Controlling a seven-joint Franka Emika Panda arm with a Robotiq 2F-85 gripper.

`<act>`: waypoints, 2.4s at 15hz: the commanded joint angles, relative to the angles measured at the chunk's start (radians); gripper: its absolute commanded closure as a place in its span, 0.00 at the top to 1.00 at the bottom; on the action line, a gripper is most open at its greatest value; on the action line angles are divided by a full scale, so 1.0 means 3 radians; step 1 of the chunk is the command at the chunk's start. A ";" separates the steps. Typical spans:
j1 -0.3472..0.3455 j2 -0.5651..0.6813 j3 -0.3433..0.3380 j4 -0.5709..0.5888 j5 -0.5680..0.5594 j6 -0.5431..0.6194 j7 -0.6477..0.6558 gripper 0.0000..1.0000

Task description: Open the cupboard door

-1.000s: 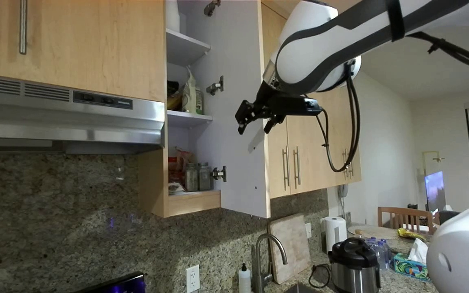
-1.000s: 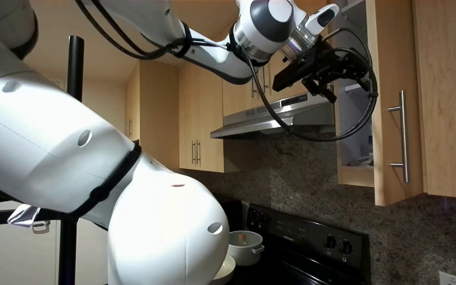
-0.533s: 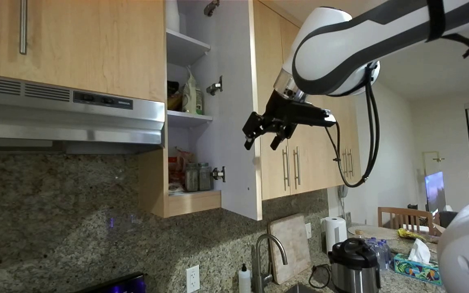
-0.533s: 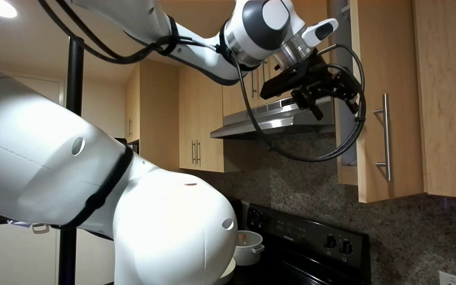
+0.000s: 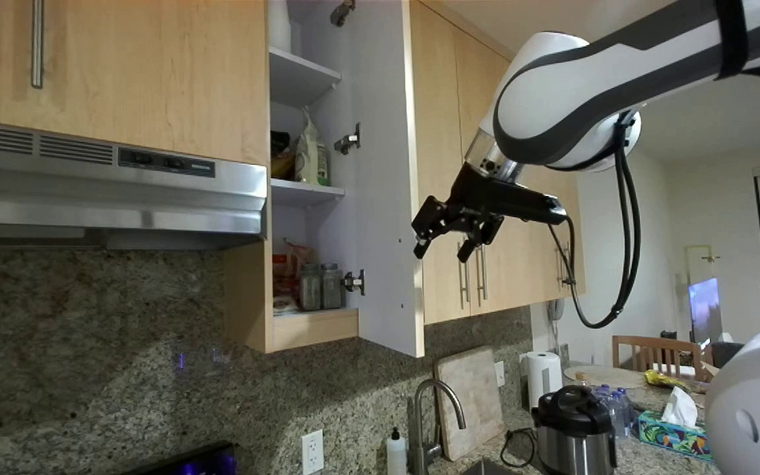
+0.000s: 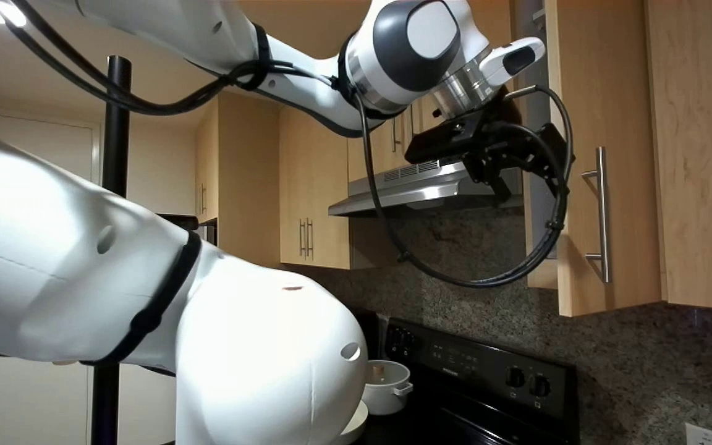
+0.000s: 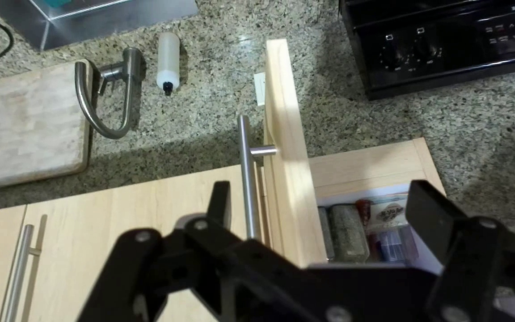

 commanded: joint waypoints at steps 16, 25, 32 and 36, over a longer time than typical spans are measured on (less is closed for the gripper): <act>-0.0123 0.0008 0.0027 -0.0112 0.0347 -0.0733 0.0018 1.00; -0.0034 0.0394 0.0097 -0.0123 0.0373 -0.1539 -0.0010 1.00; -0.0001 0.0539 0.0109 -0.0123 0.0366 -0.1513 0.0002 1.00; -0.0037 0.0511 0.0100 -0.0120 0.0316 -0.1497 -0.0021 1.00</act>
